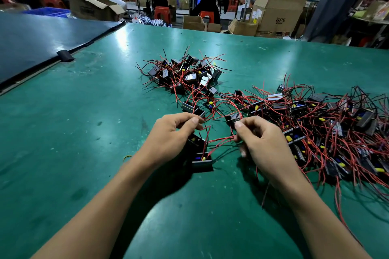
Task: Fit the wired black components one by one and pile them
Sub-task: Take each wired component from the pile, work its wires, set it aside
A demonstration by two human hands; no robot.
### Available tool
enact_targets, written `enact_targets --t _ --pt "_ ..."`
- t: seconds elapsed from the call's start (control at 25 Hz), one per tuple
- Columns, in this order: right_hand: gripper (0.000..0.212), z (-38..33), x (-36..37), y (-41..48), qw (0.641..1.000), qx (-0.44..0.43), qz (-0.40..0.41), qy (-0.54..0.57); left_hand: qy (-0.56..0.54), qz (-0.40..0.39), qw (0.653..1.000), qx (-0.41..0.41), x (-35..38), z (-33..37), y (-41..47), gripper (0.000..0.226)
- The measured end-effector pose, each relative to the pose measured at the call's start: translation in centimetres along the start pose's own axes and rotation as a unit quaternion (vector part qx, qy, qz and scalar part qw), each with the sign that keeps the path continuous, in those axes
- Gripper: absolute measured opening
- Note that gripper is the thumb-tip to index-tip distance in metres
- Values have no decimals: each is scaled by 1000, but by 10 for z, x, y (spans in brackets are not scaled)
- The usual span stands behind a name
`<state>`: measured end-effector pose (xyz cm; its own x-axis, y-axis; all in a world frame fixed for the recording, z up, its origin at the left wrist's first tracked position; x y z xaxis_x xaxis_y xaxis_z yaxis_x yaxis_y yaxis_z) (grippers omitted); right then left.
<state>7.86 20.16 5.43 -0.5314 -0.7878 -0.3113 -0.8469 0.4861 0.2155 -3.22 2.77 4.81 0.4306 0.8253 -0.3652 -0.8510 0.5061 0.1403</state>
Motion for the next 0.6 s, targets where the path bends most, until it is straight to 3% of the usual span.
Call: enact_targets --t 0.16,0.28,0.44,0.6 --pt "38 8 20 -11 972 117 -195 64 73 -7 997 -12 -6 -6 1 13" --pt "29 5 37 -25 945 134 -283 96 99 -9 995 -2 -8 -1 -1 10" --pt "10 11 46 -24 950 142 -241 141 127 -42 991 -7 -7 5 -3 9" --pt "5 17 44 -19 954 148 -182 186 76 -116 990 -12 0 7 -7 18"
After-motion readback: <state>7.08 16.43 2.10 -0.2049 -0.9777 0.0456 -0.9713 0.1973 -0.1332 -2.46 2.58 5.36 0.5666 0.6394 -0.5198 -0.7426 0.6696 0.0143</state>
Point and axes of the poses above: each hand's wrist, its own y-axis towards the middle knuckle, its own x-axis out of the palm, z = x × y, the point moved 8 cm from there along y, towards the middle knuckle, and after that the axes turned 4 degrees about -x, right-handed, at the moved point
